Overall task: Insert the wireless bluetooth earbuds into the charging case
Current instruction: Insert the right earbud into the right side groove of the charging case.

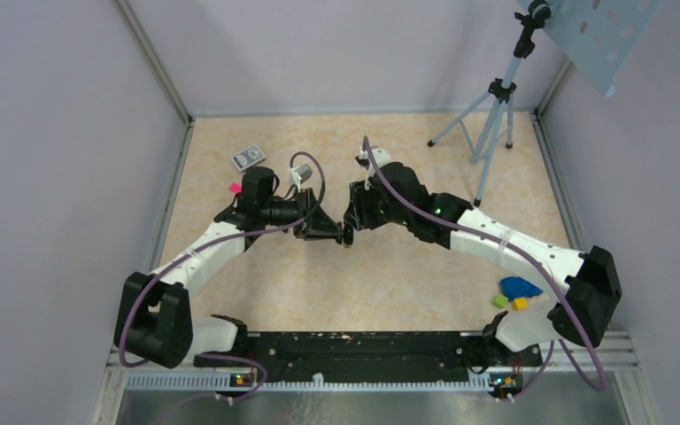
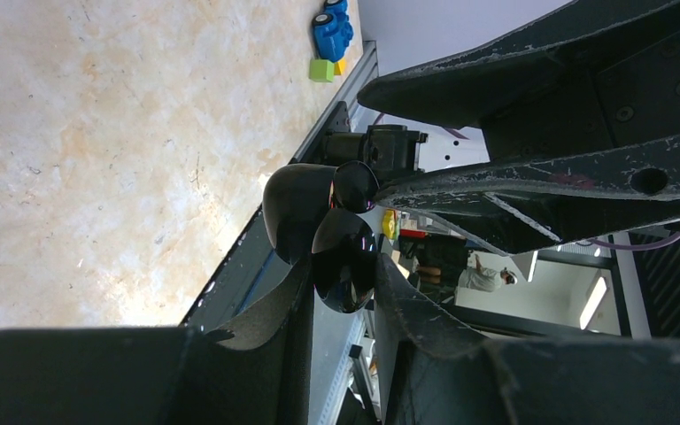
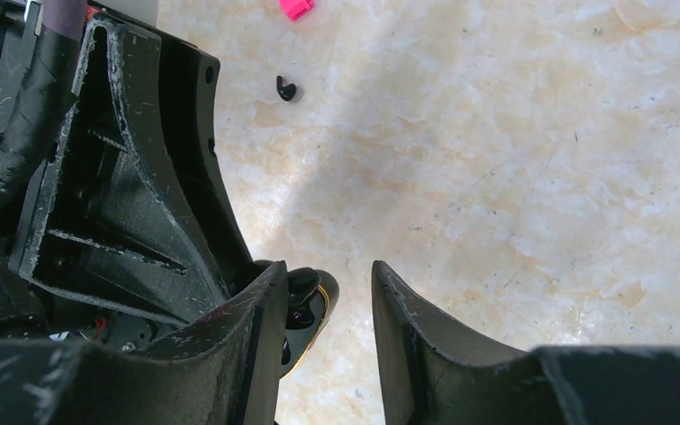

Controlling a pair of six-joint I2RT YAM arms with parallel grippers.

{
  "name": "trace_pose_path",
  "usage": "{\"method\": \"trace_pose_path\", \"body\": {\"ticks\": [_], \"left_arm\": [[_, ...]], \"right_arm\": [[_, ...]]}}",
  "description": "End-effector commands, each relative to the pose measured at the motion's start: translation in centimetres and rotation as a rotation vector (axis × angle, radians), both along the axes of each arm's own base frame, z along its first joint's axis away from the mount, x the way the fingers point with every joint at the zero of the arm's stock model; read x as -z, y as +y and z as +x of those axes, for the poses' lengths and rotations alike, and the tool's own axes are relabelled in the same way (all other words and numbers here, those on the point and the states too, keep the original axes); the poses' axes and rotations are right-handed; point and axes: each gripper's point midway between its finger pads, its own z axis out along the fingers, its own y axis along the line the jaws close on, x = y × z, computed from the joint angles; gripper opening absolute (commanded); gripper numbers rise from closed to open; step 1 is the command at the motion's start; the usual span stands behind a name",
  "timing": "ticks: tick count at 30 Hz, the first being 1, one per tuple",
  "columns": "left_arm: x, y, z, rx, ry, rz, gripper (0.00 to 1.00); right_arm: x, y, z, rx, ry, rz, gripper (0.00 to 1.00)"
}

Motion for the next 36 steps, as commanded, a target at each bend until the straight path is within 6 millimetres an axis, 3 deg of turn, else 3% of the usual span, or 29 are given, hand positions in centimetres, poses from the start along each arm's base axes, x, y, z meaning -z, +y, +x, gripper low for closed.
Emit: {"method": "trace_pose_path", "body": {"ticks": [1, 21, 29, 36], "left_arm": [[-2.0, -0.2, 0.1, 0.020, -0.092, -0.040, 0.00], [-1.8, -0.2, 0.2, 0.019, -0.090, -0.039, 0.00], [-1.9, -0.2, 0.2, 0.021, -0.103, -0.044, 0.00], [-2.0, -0.2, 0.2, 0.020, -0.109, -0.045, 0.00]], "right_arm": [[-0.6, -0.7, -0.5, 0.007, -0.013, -0.005, 0.39], [-0.4, -1.6, -1.0, 0.028, -0.008, -0.003, 0.38], [-1.8, -1.5, -0.6, 0.037, -0.037, 0.019, 0.38], [-3.3, -0.4, 0.3, 0.038, -0.069, 0.050, 0.45]]}}
